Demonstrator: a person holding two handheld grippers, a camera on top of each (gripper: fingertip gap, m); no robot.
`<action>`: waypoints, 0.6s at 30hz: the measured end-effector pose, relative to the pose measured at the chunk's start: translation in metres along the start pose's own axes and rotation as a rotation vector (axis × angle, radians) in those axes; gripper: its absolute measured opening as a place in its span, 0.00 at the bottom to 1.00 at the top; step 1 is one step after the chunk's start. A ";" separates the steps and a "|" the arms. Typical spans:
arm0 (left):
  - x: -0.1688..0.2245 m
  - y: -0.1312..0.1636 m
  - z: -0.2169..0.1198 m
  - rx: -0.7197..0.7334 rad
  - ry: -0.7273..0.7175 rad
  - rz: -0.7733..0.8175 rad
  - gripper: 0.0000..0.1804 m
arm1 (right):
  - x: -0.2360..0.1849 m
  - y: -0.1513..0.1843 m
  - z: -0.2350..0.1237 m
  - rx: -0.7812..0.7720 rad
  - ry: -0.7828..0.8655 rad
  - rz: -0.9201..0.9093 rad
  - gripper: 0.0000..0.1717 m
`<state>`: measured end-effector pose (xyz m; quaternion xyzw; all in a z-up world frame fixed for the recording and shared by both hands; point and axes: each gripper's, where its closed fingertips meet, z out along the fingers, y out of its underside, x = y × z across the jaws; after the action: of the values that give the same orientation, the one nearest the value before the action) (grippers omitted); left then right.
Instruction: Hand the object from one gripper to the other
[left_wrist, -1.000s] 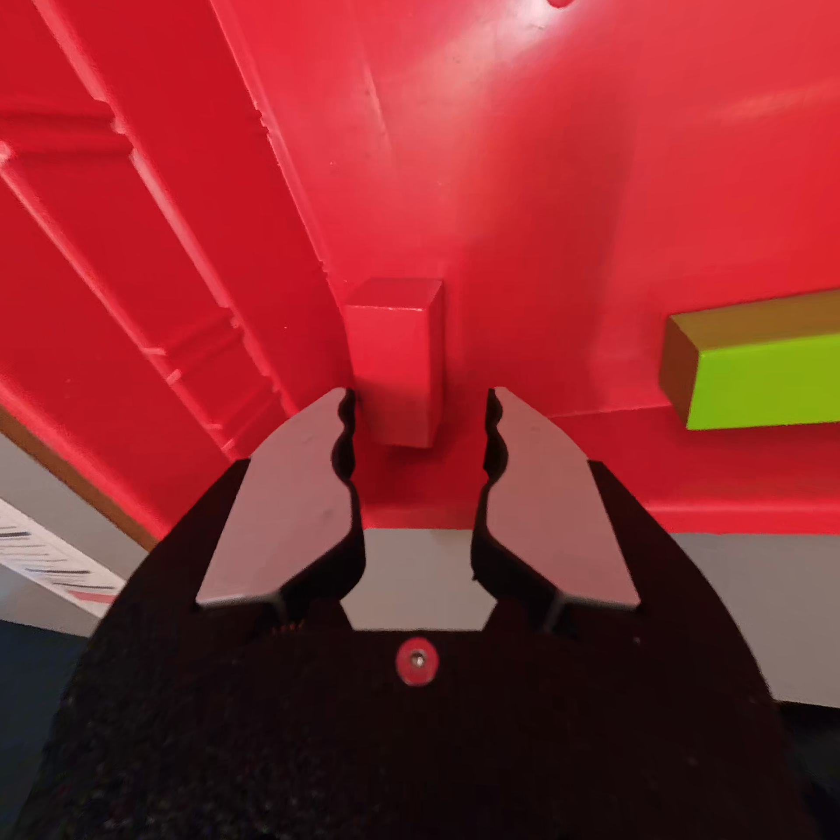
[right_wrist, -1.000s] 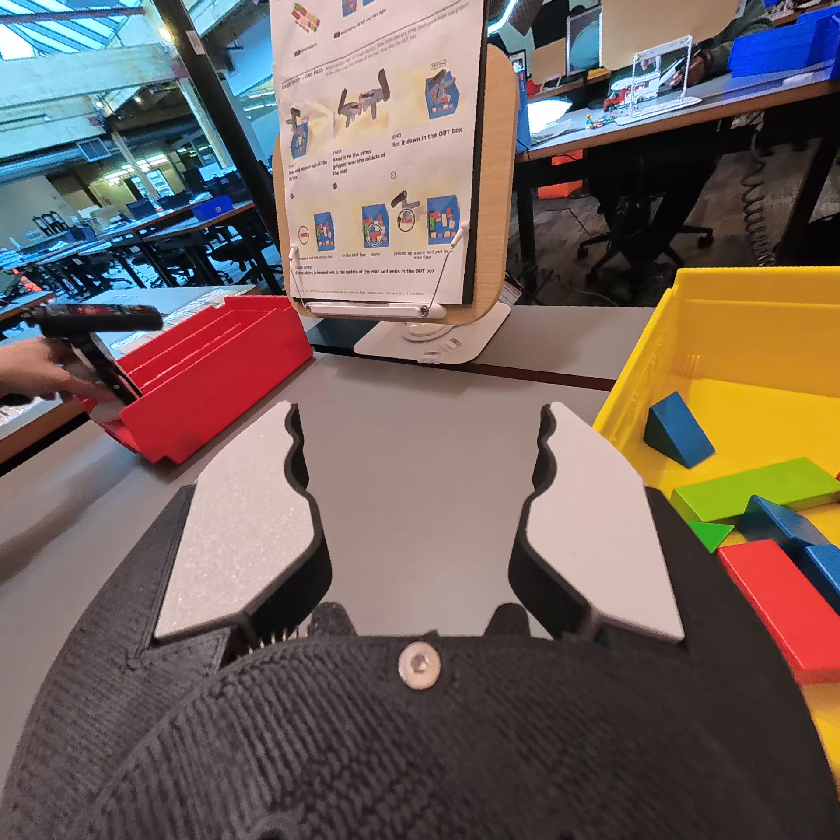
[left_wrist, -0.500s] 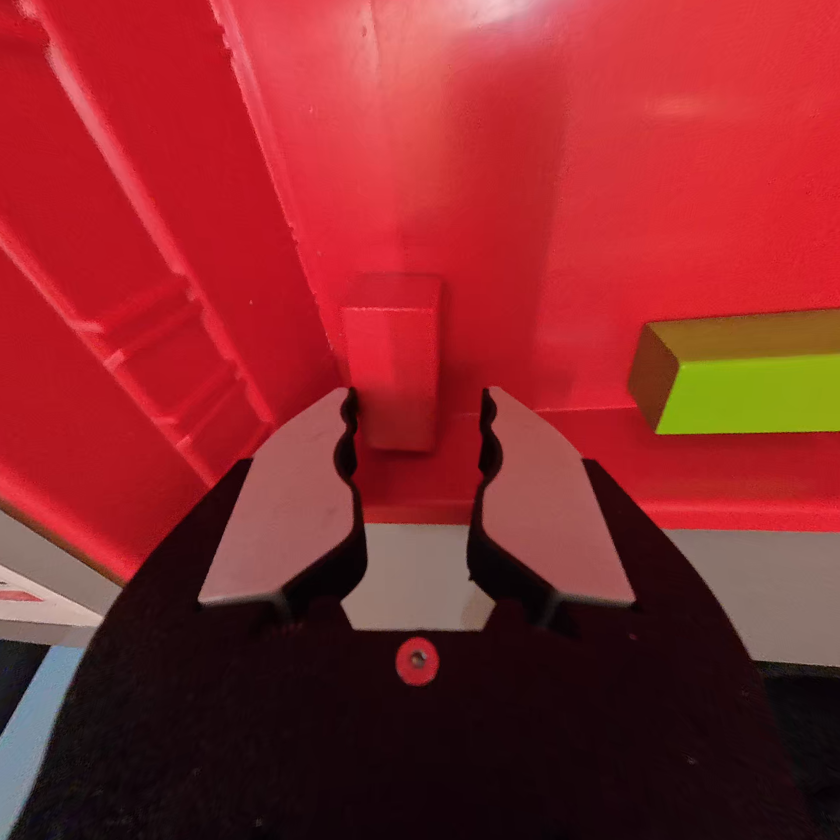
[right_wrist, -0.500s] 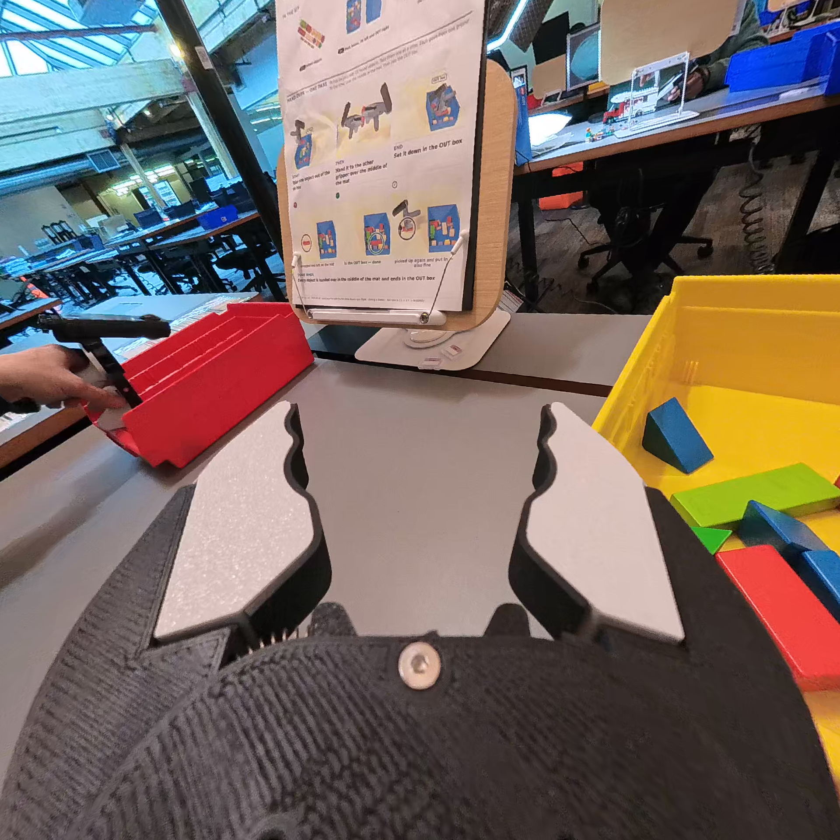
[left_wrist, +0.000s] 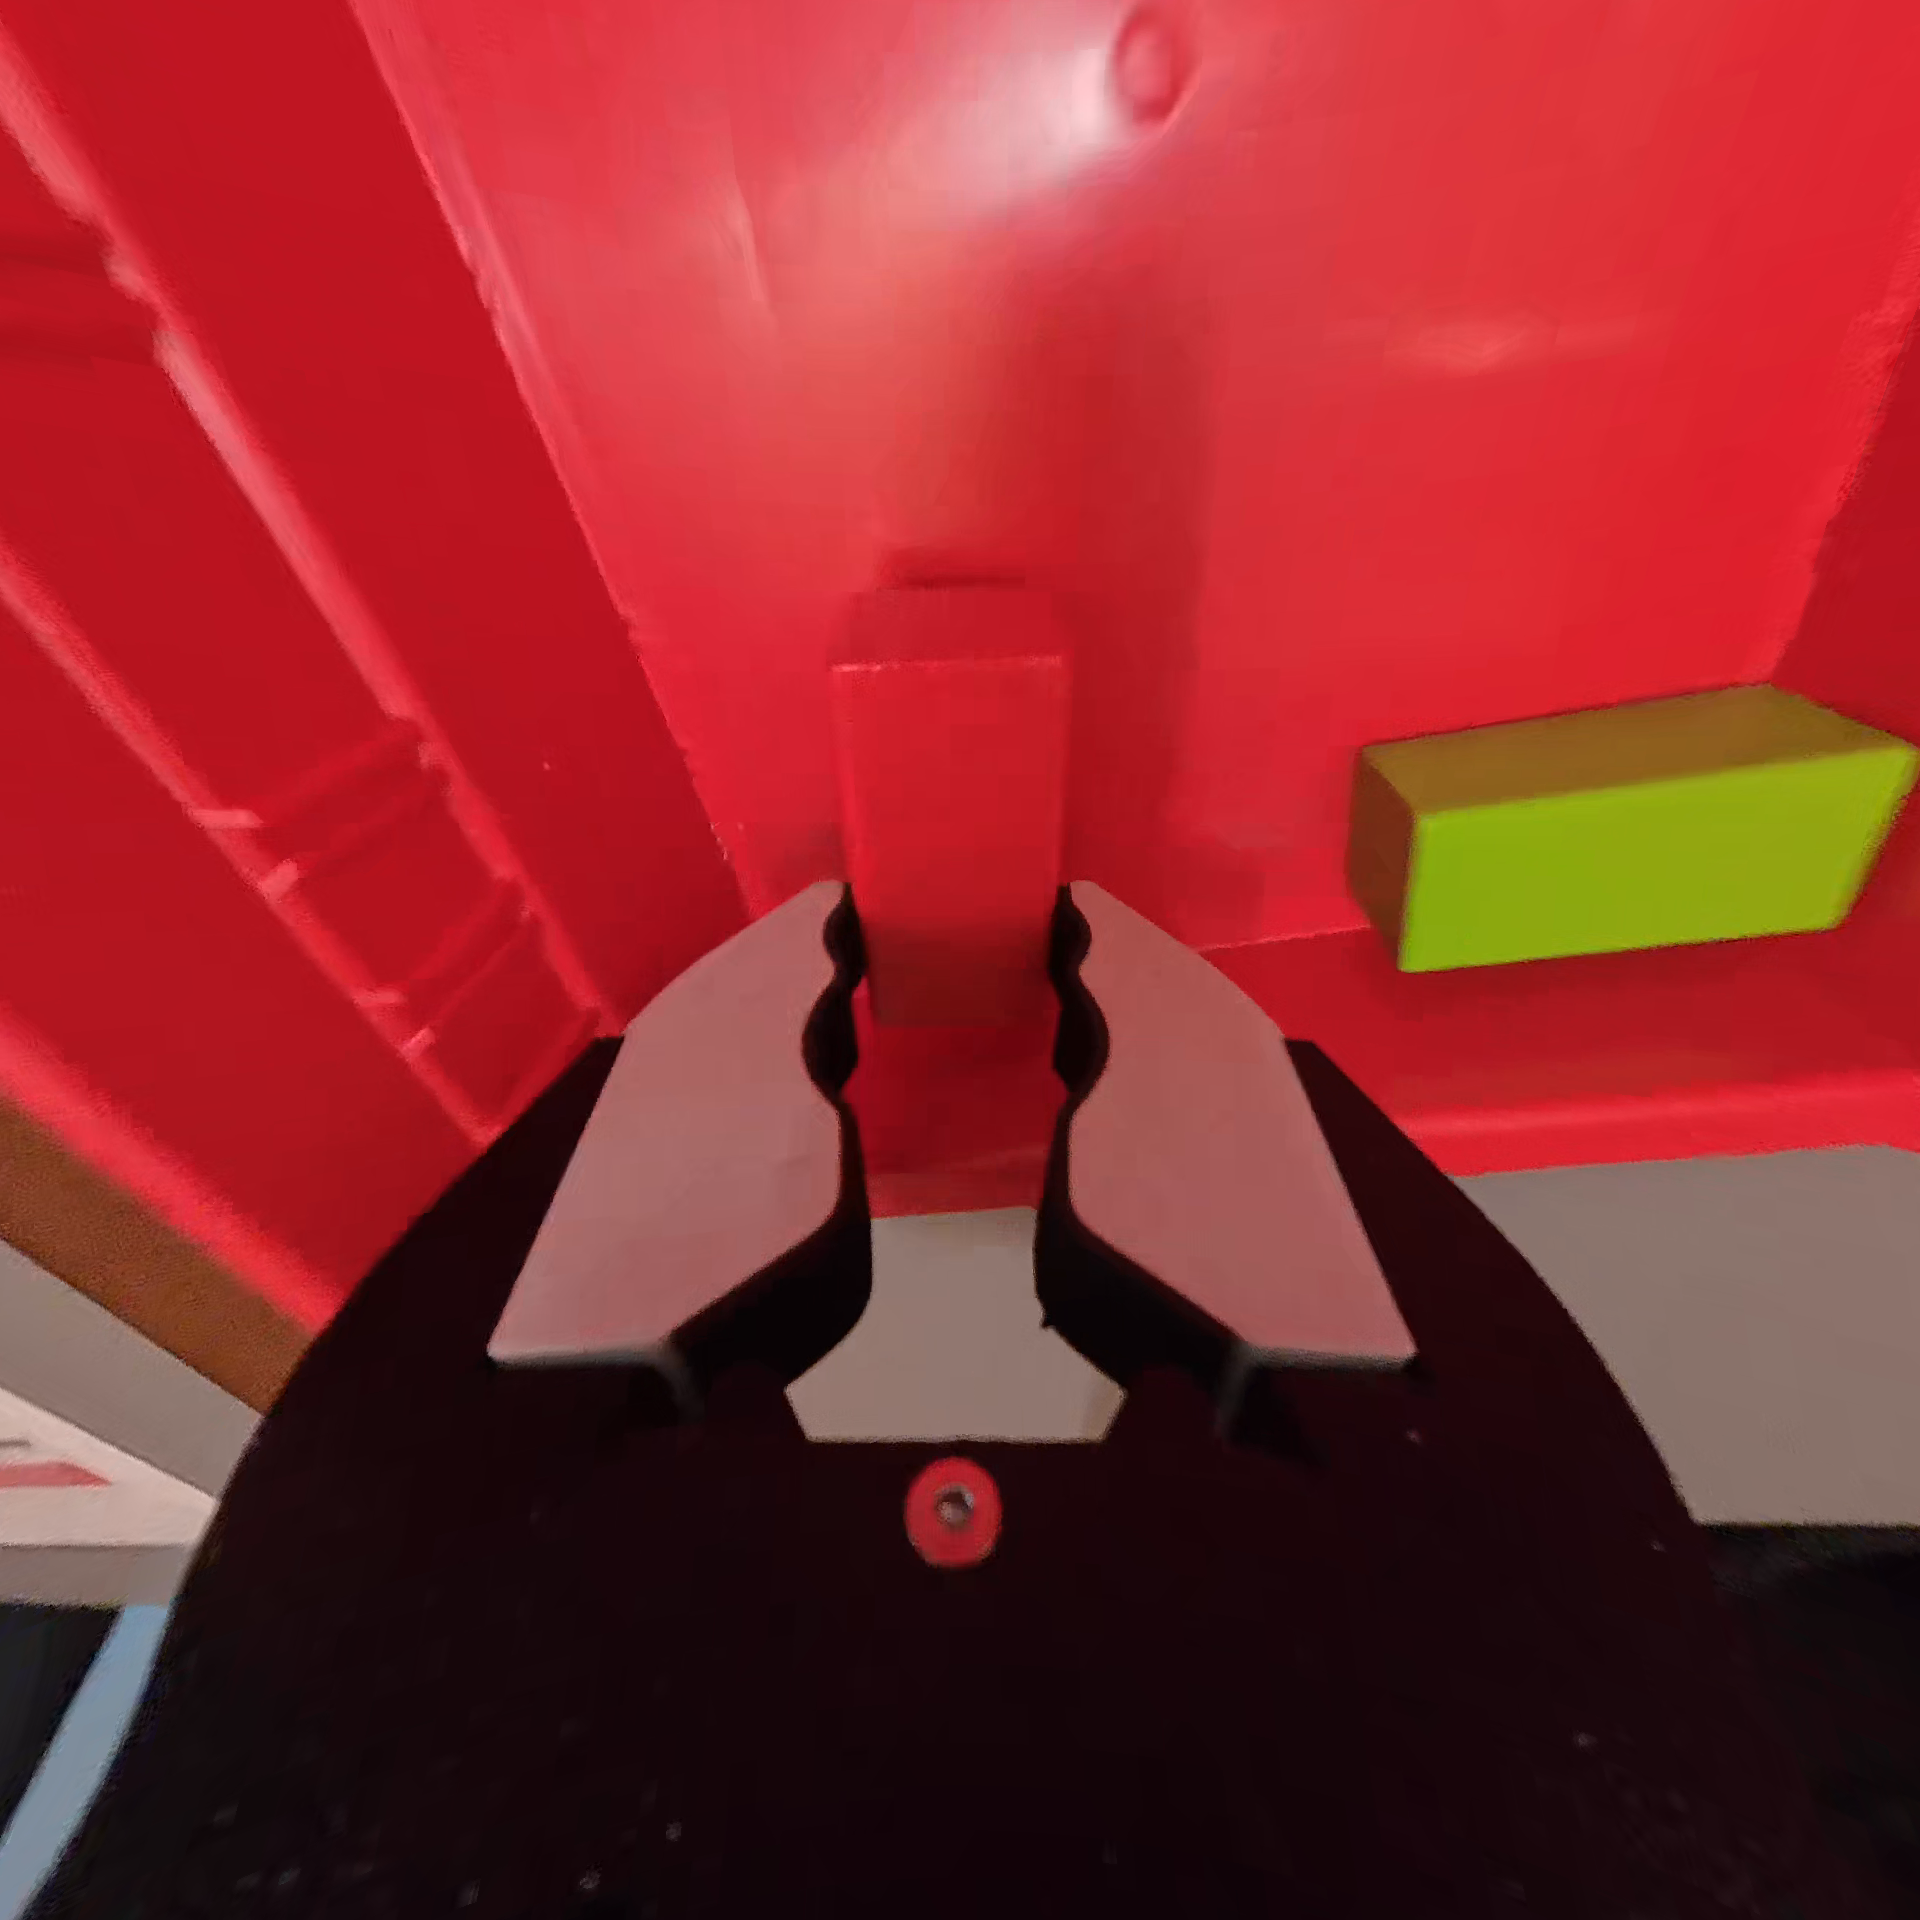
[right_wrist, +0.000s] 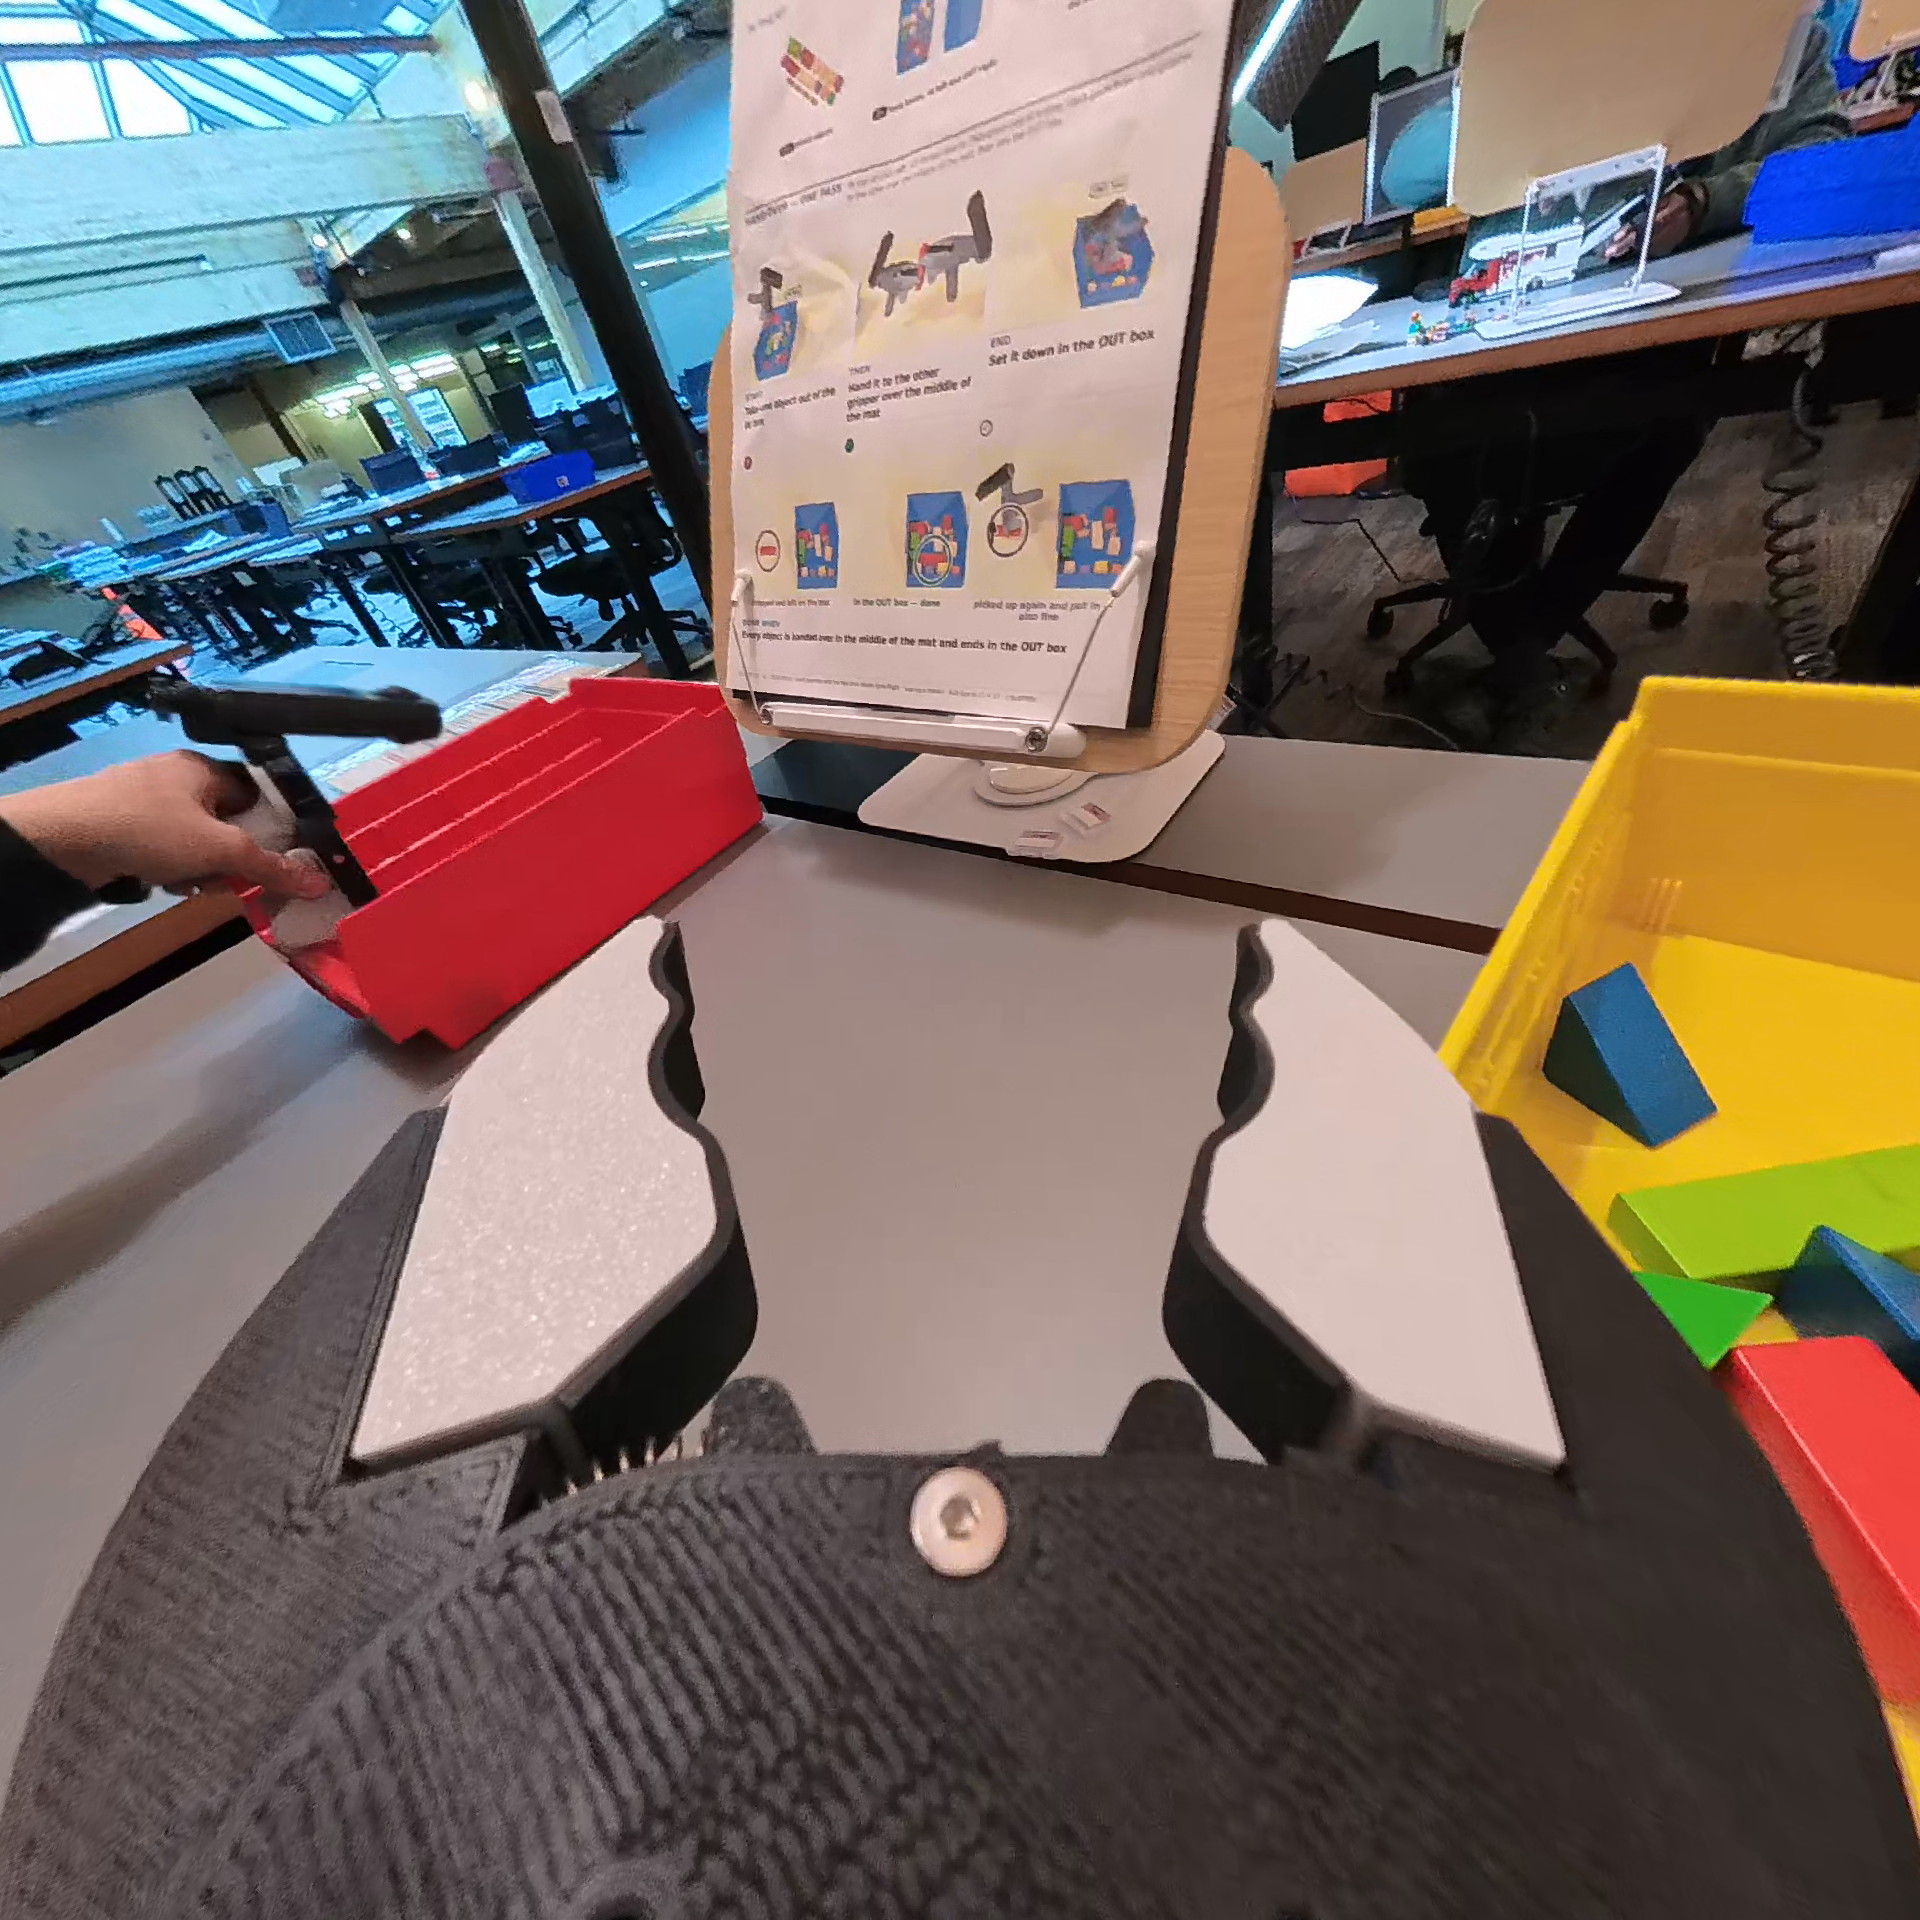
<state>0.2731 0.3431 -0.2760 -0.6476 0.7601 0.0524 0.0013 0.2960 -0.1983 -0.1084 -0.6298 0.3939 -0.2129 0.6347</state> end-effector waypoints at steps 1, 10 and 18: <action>0.004 -0.006 -0.008 0.058 -0.010 0.030 0.19 | -0.002 -0.001 0.000 0.000 -0.002 -0.012 0.58; 0.165 -0.011 -0.146 0.761 0.519 0.352 0.19 | -0.082 -0.005 0.014 0.026 -0.342 -0.036 0.55; 0.317 0.059 -0.193 1.003 0.984 0.765 0.19 | -0.187 0.007 0.019 -0.004 -0.797 0.131 0.52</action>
<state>0.1763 0.0243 -0.1014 -0.2131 0.7759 -0.5906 -0.0613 0.1964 -0.0422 -0.0737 -0.6378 0.1564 0.0896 0.7488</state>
